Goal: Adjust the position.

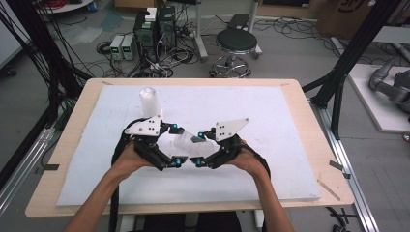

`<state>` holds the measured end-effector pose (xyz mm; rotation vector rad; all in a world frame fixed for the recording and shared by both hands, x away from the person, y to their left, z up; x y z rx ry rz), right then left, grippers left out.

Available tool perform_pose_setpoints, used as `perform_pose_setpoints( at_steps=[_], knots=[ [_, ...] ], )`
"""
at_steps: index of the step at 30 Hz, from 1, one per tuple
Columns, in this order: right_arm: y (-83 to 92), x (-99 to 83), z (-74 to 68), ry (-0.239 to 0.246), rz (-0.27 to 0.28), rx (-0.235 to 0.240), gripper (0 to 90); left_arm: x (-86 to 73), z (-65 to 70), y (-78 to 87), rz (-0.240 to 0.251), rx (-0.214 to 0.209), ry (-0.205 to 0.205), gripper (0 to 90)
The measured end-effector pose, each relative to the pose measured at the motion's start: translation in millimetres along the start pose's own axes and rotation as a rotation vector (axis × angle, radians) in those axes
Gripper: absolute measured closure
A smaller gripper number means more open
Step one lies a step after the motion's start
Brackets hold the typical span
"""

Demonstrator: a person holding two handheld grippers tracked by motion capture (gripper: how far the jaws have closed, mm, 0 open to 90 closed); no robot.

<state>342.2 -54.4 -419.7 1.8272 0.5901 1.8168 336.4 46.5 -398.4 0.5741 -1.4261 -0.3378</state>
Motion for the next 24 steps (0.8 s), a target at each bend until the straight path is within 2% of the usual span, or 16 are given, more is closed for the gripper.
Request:
perform_pose_setpoints(
  at_steps=[2,6,8,12,14,17,18,22,24],
  knots=[
    [3.9,-1.8,1.1,0.0,-0.073,-0.006,32.8,-5.6,-4.9,3.6,-0.11,0.016,-0.009,6.8],
    [10.9,-2.6,3.0,-0.022,-0.229,0.003,33.3,-11.2,-7.6,10.7,-0.319,0.004,-0.026,6.8],
    [12.3,-4.1,4.1,-0.024,-0.32,0.011,33.5,-11.6,-7.7,13.0,-0.4,-0.009,-0.028,6.8],
    [12.3,-6.3,4.0,-0.018,-0.48,0.027,33.7,-11.8,-8.8,12.1,-0.522,-0.008,-0.037,6.8],
    [12.4,-6.1,3.8,-0.016,-0.542,0.031,33.8,-12.2,-9.3,10.9,-0.567,-0.009,-0.059,8.6],
    [11.8,-4.7,6.4,0.006,-0.601,0.034,33.8,-11.4,-9.1,6.8,-0.586,-0.016,-0.057,8.9],
    [12.8,-5.0,5.4,-0.01,-0.622,0.034,33.8,-11.6,-9.4,5.8,-0.591,-0.015,-0.059,8.9],
    [12.6,-3.3,5.6,-0.004,-0.64,0.043,33.8,-11.1,-10.2,-0.5,-0.604,-0.006,-0.074,9.1],
    [12.8,-3.8,5.6,-0.005,-0.647,0.041,33.8,-8.9,-9.2,-4.5,-0.603,-0.014,-0.088,9.7]
  ],
)
Point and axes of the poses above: each handheld gripper's, and its own axes: y roughly backward along the jaws, x roughly out of its top, z roughly to its right, the point moved 9 cm from there along -y, roughly forward along the jaws, and after that the axes turned 13 degrees about -z, right-handed, at the moved point
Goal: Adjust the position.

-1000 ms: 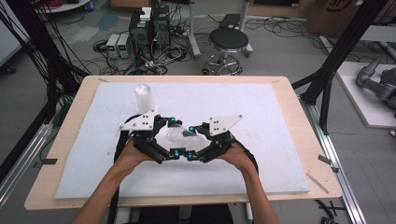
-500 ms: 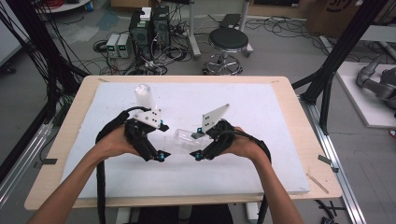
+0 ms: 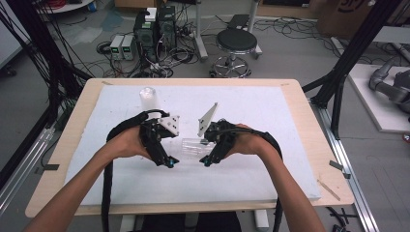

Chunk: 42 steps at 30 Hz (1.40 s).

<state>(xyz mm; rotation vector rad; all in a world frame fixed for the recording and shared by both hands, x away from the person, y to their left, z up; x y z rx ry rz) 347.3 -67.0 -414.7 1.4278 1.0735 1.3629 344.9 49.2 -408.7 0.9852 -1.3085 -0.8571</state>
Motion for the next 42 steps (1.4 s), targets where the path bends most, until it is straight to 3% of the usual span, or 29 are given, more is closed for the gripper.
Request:
perform_pose_setpoints(
  at_steps=[5,13,20,22,28,30,31,32,36,42],
  knots=[
    [-0.6,-1.1,-0.4,0.0,-0.007,0.002,33.8,12.6,1.7,-7.2,0.002,-0.008,-0.027,11.9],
    [1.4,-2.3,-0.6,-0.001,-0.002,-0.001,33.8,22.0,2.3,-11.2,0.024,-0.011,-0.032,15.9],
    [2.4,-1.6,-1.9,0.0,0.004,0.001,33.8,27.5,5.7,-11.1,0.067,-0.048,-0.033,33.9],
    [3.1,-1.1,-1.3,0.013,0.007,-0.008,34.1,27.4,3.7,-11.0,0.067,-0.038,-0.034,40.7],
    [2.5,-1.9,-1.6,0.014,0.007,-0.001,33.2,28.3,4.9,-12.8,0.071,-0.052,-0.023,41.7],
    [1.4,-2.4,-3.3,0.023,0.003,0.013,26.5,27.9,5.3,-13.1,0.066,-0.051,-0.028,41.7],
    [0.3,-2.2,-5.5,0.054,0.01,0.029,16.3,27.3,5.1,-13.3,0.061,-0.048,-0.028,41.7],
    [-1.4,-0.3,-6.3,0.077,0.03,0.038,12.6,27.2,5.4,-13.3,0.062,-0.05,-0.026,41.7],
    [-1.6,-0.6,-3.8,0.072,0.038,0.017,12.6,26.6,5.4,-13.7,0.06,-0.048,-0.026,41.7],
    [4.5,0.7,-2.3,0.062,0.092,0.002,12.7,22.4,3.4,-16.1,0.079,-0.045,-0.021,41.6]
  ],
)
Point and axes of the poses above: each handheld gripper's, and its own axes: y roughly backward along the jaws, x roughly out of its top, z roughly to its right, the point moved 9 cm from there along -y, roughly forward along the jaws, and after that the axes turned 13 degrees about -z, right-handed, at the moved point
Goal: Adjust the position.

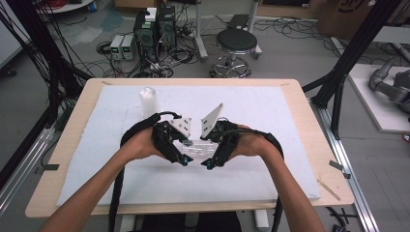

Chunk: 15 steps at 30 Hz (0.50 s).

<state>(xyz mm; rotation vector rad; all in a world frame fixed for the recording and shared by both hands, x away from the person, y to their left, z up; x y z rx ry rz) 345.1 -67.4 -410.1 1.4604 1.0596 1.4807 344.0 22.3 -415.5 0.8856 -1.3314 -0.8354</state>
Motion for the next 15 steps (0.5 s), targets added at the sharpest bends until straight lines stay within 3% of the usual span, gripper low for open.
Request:
perform_pose_setpoints(
  at_steps=[4,9,12,15],
  knots=[
    [9.7,3.4,2.2,-0.011,0.09,-0.031,12.7,-6.8,-1.7,-5.7,0.109,-0.008,0.029,41.6],
    [21.4,1.4,5.2,-0.043,0.24,-0.06,12.7,-19.4,-0.5,-10.5,0.229,0.007,0.067,41.6],
    [27.1,0.2,5.9,-0.058,0.33,-0.077,12.7,-23.1,0.0,-9.0,0.327,0.002,0.078,41.5],
    [29.8,-2.0,7.0,-0.086,0.395,-0.081,12.7,-27.5,-2.2,-9.7,0.377,0.014,0.083,41.5]
  ],
)
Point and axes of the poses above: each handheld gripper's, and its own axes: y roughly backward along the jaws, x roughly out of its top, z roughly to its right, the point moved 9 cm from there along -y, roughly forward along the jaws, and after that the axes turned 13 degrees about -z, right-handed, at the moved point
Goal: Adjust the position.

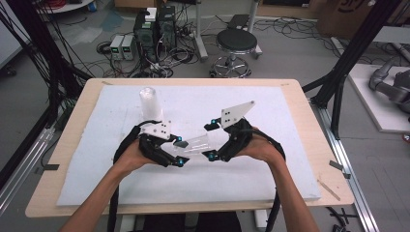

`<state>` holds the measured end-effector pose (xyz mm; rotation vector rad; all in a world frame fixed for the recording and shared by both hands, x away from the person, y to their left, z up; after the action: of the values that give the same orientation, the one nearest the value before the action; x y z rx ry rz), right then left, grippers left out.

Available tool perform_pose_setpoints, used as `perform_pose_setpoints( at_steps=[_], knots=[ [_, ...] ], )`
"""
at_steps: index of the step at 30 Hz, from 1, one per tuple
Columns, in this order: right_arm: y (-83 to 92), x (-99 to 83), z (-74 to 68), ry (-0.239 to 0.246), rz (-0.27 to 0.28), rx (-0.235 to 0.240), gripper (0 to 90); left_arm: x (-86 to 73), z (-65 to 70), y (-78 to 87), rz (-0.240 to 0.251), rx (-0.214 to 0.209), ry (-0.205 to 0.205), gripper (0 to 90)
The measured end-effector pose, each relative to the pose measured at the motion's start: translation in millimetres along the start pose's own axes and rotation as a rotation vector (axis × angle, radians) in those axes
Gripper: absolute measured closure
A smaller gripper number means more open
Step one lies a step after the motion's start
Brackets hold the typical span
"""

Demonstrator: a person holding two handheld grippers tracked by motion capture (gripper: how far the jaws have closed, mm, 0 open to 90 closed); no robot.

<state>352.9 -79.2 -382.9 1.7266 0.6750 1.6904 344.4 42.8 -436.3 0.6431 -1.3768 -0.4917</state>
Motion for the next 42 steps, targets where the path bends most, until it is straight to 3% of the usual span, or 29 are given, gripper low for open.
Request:
perform_pose_setpoints(
  at_steps=[10,13,22,29,42],
  knots=[
    [4.8,-8.1,-1.5,-0.052,0.139,0.007,12.7,-6.8,2.1,2.8,0.202,0.004,0.04,41.6],
    [4.3,-11.7,-1.7,-0.07,0.161,0.008,12.7,-8.8,2.2,4.3,0.229,0.016,0.042,41.6],
    [8.4,-17.4,-1.9,-0.093,0.267,0.005,12.7,-3.4,5.1,17.0,0.384,0.003,0.044,41.6],
    [3.7,-19.1,-3.4,-0.1,0.307,0.021,12.7,0.7,6.4,14.5,0.404,-0.002,0.039,41.6],
    [-12.0,-4.4,-7.3,-0.1,0.377,0.081,12.7,18.8,12.3,4.1,0.401,-0.02,-0.002,41.6]
  ],
)
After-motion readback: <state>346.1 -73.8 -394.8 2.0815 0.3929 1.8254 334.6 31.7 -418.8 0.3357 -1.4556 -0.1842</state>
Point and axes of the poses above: each handheld gripper's, and its own axes: y roughly backward along the jaws, x roughly out of its top, z roughly to its right, the point moved 9 cm from there along -y, roughly forward along the jaws, and after that the axes turned 13 degrees about -z, right-handed, at the moved point
